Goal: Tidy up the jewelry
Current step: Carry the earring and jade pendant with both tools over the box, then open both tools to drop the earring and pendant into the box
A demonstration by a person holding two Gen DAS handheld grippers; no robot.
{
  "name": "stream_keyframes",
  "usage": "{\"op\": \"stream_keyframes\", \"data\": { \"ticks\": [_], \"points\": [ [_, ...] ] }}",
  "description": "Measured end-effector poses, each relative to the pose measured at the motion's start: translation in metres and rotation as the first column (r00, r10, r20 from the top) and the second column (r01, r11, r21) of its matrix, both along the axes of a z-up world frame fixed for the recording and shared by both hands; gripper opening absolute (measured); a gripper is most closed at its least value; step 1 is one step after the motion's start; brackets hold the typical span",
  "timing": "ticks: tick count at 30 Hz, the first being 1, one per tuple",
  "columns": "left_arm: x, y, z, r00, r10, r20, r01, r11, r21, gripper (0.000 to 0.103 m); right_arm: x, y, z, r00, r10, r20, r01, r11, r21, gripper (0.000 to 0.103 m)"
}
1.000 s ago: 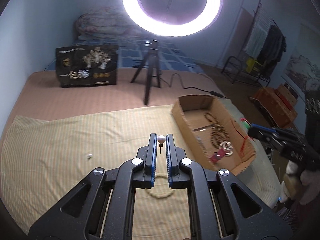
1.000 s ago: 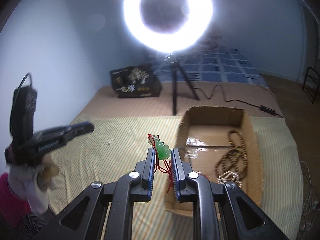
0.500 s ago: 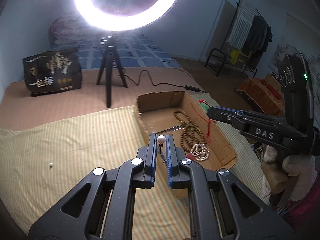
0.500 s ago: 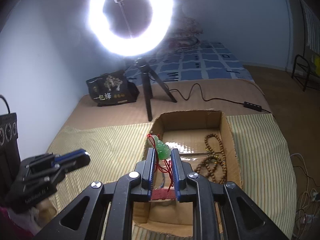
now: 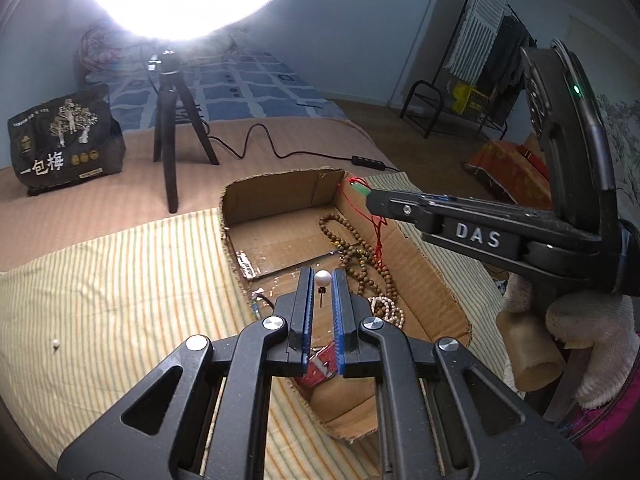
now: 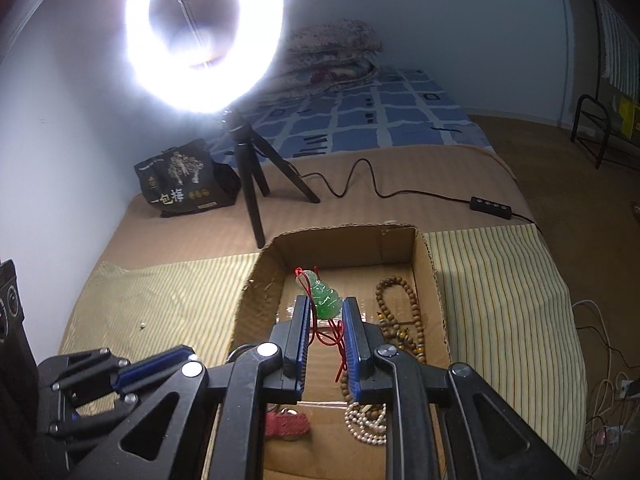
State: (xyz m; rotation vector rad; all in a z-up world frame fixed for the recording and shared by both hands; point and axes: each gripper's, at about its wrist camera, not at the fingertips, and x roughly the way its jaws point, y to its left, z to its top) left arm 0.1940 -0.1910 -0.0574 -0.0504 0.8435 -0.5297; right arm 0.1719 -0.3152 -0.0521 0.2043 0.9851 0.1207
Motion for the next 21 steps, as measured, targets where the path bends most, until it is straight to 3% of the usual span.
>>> {"op": "stream_keyframes", "data": {
  "ticks": [13,15,16,18,19,21],
  "points": [
    [0.008,-0.017,-0.012,1.000,-0.010,-0.010,0.010,1.000,0.015,0.007,0.015,-0.013,-0.014,0.998,-0.047,-0.031,0.047,0.999,0.008,0.016],
    [0.007,-0.019,-0.013,1.000,-0.013,-0.009,0.013,1.000,0.027,0.007,0.015,-0.013,-0.014,0.998,-0.051,-0.030,0.051,0.999,0.005,0.025],
    [0.007,-0.019,-0.013,1.000,-0.014,-0.009,0.014,0.999,0.034,0.010,0.015,-0.014,-0.013,0.998,-0.058,-0.027,0.058,0.998,-0.002,0.029],
    [0.006,-0.020,-0.014,1.000,-0.013,-0.003,0.013,0.999,0.046,0.045,0.015,-0.015,-0.012,0.997,-0.073,-0.026,0.073,0.997,-0.015,0.040],
    [0.005,-0.020,-0.013,1.000,-0.011,0.001,0.011,0.999,0.048,0.050,0.015,-0.016,-0.012,0.996,-0.081,-0.025,0.081,0.997,-0.015,0.043],
    [0.003,-0.020,-0.013,1.000,-0.009,0.009,0.008,0.998,0.065,0.054,0.014,-0.019,-0.011,0.995,-0.102,-0.022,0.101,0.995,-0.016,0.063]
  ]
}}
